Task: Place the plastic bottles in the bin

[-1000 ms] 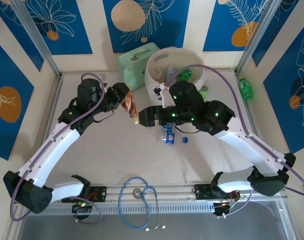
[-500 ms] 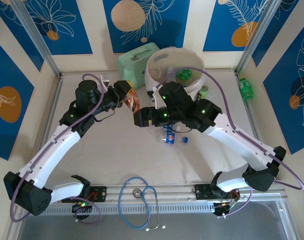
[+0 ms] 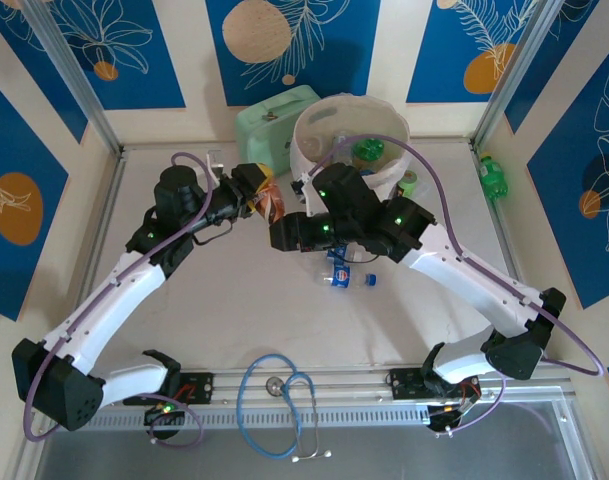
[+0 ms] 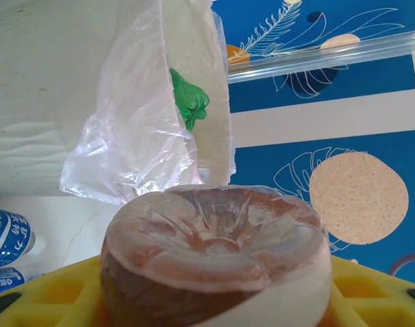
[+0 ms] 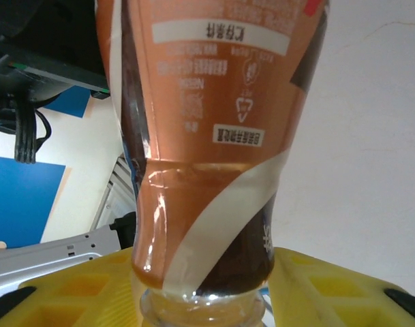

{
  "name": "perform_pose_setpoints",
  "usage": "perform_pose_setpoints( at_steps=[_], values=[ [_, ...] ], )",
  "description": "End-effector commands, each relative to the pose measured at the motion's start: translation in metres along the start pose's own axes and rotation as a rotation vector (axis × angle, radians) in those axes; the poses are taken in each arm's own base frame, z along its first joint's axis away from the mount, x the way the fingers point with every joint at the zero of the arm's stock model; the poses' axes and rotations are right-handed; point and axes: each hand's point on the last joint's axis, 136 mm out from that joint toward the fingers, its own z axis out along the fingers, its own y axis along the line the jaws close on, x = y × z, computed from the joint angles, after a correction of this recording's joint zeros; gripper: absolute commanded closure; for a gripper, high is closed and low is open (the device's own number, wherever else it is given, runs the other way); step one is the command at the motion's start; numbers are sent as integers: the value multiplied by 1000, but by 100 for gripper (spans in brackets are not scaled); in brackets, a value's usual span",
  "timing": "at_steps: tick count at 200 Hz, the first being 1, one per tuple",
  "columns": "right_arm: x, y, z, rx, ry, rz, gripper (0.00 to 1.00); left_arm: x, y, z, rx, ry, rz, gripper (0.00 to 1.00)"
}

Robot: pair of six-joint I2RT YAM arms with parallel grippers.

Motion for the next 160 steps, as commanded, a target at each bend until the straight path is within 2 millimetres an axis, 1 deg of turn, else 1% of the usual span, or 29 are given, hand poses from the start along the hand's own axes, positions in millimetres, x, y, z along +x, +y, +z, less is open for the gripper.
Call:
perform_pose_setpoints(
  at_steps=[1,37,58,71,82,85,87,88,90,105,123,139,160],
  values=[
    [0,2,1,-23,5,1,56,1,-12,-2,54,14,10,46],
    [1,1,-1,-17,3,4,62,1,-13,-3,47,11,27,35],
    [1,0,-3,-15,-4,4,65,0,-13,-4,43,7,59,31],
    [1,1,-5,-15,-7,2,66,0,-12,-3,31,11,76,23],
    [0,1,-7,-13,-13,1,67,-1,-16,-4,27,9,105,15],
    [0,1,-8,-12,-14,-1,67,-1,-17,-4,24,8,115,12],
    [0,1,-9,-11,-15,-1,67,-2,-17,-4,20,7,121,4],
    [0,1,-9,-10,-16,-1,67,-2,-18,-5,20,6,124,2],
    [0,1,-10,-8,-17,-1,68,-2,-19,-5,17,5,131,0],
    [-3,1,-16,5,-33,-10,68,-8,-27,-10,-14,-10,197,0],
    [-10,-2,-29,37,-66,-16,68,-18,-38,-23,-51,-48,279,0],
    [-21,-3,-43,58,-105,-20,69,-28,-45,-37,-87,-102,348,0],
    [-40,-7,-63,89,-168,-21,68,-37,-46,-54,-157,-160,433,0]
  ],
)
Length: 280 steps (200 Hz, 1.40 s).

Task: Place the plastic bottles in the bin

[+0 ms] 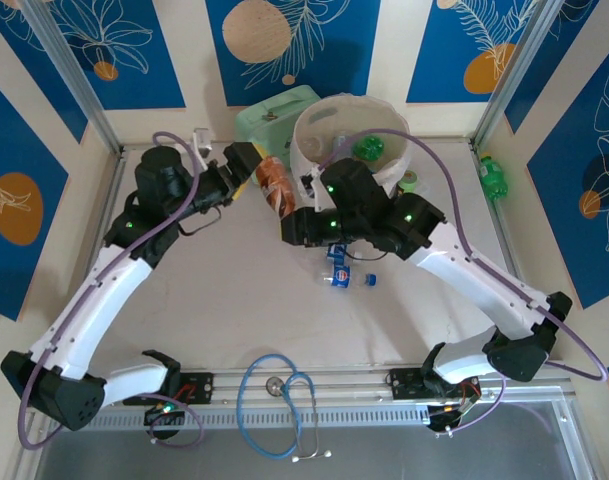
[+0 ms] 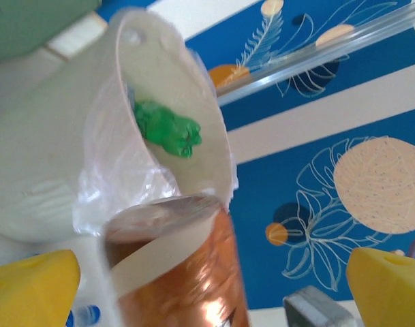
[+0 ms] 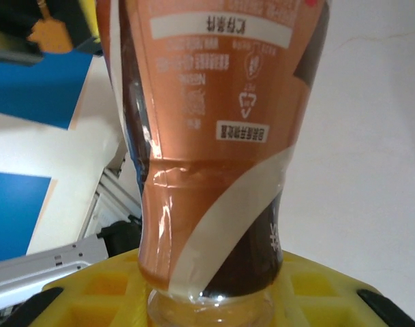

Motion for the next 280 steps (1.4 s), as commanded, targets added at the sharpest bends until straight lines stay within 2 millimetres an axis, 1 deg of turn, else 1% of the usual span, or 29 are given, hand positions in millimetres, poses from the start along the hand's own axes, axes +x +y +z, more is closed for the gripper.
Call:
perform_pose_setpoints(
  at_steps=[1,15,26,76,98,129,164,190,199,206,219,223,230,252,280],
  values=[
    [-28,0,-41,24,-115,-25,68,-15,3,-27,-106,-73,158,0],
    [-43,-5,-51,39,-153,-14,69,-17,12,-34,-163,-88,183,0],
    [-54,-13,-57,54,-180,5,68,-15,18,-38,-187,-90,187,0],
    [-106,-58,-70,98,-271,121,68,8,43,-30,-202,-22,143,0],
    [-126,-76,-69,122,-286,157,68,18,54,-27,-207,-2,123,0],
    [-149,-100,-60,144,-290,208,68,36,71,-20,-230,47,102,0],
    [-166,-117,-51,142,-289,255,68,53,85,-14,-246,86,80,2],
    [-173,-126,-39,147,-267,271,67,58,90,-12,-247,97,71,3],
    [-176,-128,-35,153,-260,272,64,59,90,-11,-249,101,71,3],
    [-177,-130,-33,160,-256,276,60,59,91,-11,-252,103,70,3],
    [-180,-131,-31,161,-251,276,39,59,92,-11,-258,102,69,4],
    [-181,-131,-31,162,-253,275,35,59,92,-11,-260,101,68,3],
    [-183,-131,-32,162,-258,273,31,58,92,-11,-262,100,66,3],
    [-187,-125,-39,157,-275,257,26,59,93,-10,-265,103,61,3],
    [-184,-111,-55,150,-304,214,26,58,93,-10,-265,102,57,3]
  ],
)
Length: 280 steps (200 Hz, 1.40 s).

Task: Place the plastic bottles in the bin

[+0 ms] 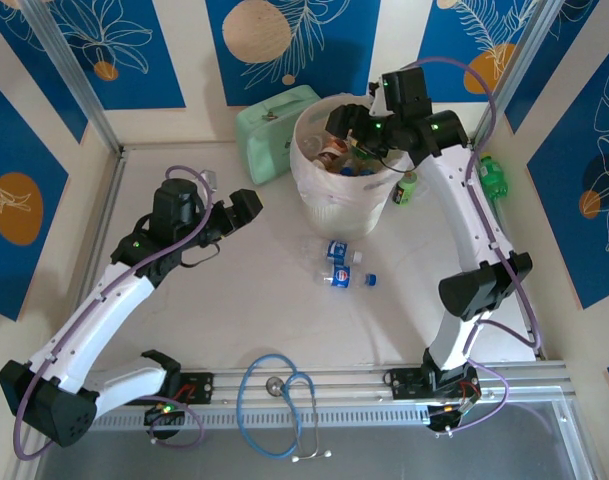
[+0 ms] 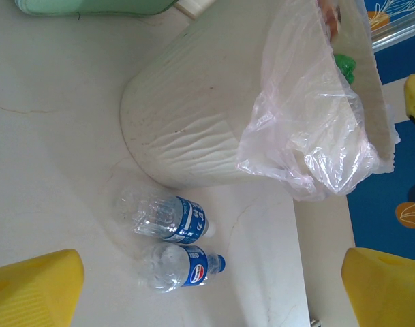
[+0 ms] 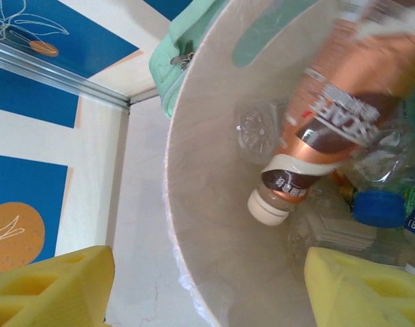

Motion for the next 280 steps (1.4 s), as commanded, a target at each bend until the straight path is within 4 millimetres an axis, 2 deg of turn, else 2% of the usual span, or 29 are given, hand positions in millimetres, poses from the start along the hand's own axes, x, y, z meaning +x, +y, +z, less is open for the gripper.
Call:
perform_pose_setpoints(
  at_steps=[1,20,38,53,68,83,106,122,144,167,215,280],
  values=[
    [1,17,-29,-36,-30,-48,26,-2,-8,-2,29,-7,-5,3],
    [11,28,-47,-59,-58,-105,26,-1,-8,-1,28,-4,-8,4],
    [30,39,-66,-82,-70,-174,26,0,-7,1,26,2,-10,4],
    [54,42,-79,-90,-62,-233,26,1,-5,2,23,5,-15,5],
    [85,36,-87,-83,-35,-275,26,3,-4,4,23,10,-18,5],
    [118,17,-91,-48,1,-281,26,4,-4,6,23,13,-18,6],
    [164,-25,-91,4,47,-214,25,11,1,14,14,28,-38,8],
    [194,-56,-82,15,98,-134,23,16,6,23,8,42,-59,9],
    [222,-92,-64,23,166,-21,20,23,12,33,-6,58,-81,11],
    [234,-120,-41,28,193,32,19,27,18,40,-15,66,-101,12],
    [233,-186,-7,117,186,189,19,39,37,46,-53,83,-137,13],
    [236,-222,21,157,262,262,16,49,46,55,-51,106,-184,15]
  ],
)
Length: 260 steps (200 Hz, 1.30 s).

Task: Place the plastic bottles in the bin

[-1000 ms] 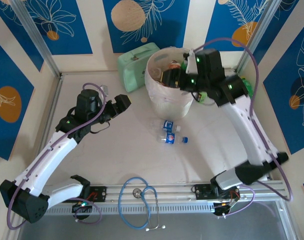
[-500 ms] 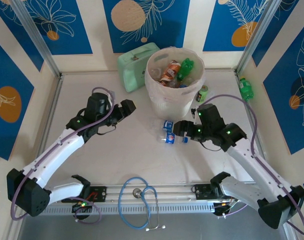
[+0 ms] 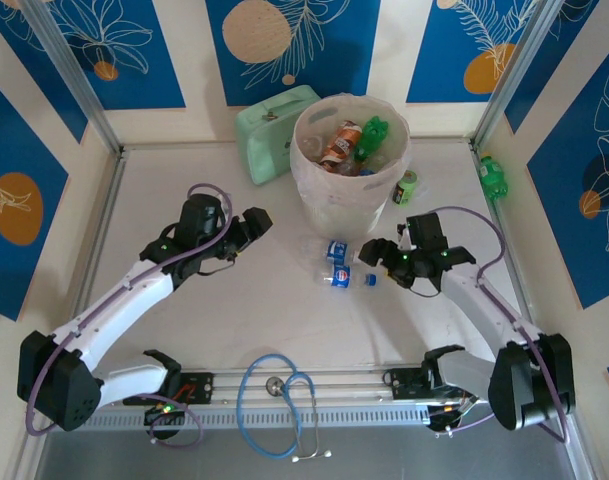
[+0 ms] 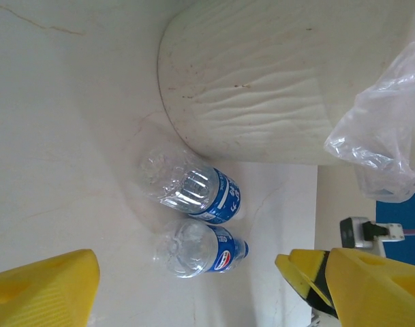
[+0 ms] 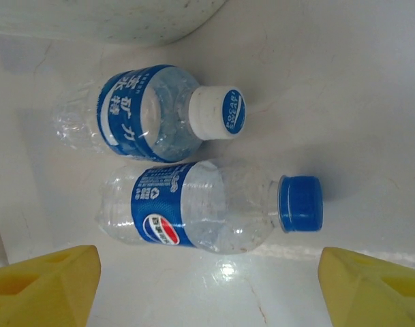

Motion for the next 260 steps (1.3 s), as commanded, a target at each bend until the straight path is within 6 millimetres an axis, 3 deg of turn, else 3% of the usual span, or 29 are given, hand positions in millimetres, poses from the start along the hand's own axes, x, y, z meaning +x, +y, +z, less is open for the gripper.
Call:
perform_pose_setpoints(
  at_steps=[1,70,140,188,260],
  values=[
    [-3,2,9,-35,32,-7,16,4,-1,6,28,11,-28,15],
    [-8,-21,40,12,93,42,22,8,5,10,22,22,-43,16],
    [-4,-11,50,-46,157,79,30,10,5,12,26,30,-44,17],
    [23,1,46,-62,216,50,34,11,6,14,23,33,-47,17],
    [96,26,37,-4,312,-50,35,13,12,19,9,43,-64,18]
  ],
)
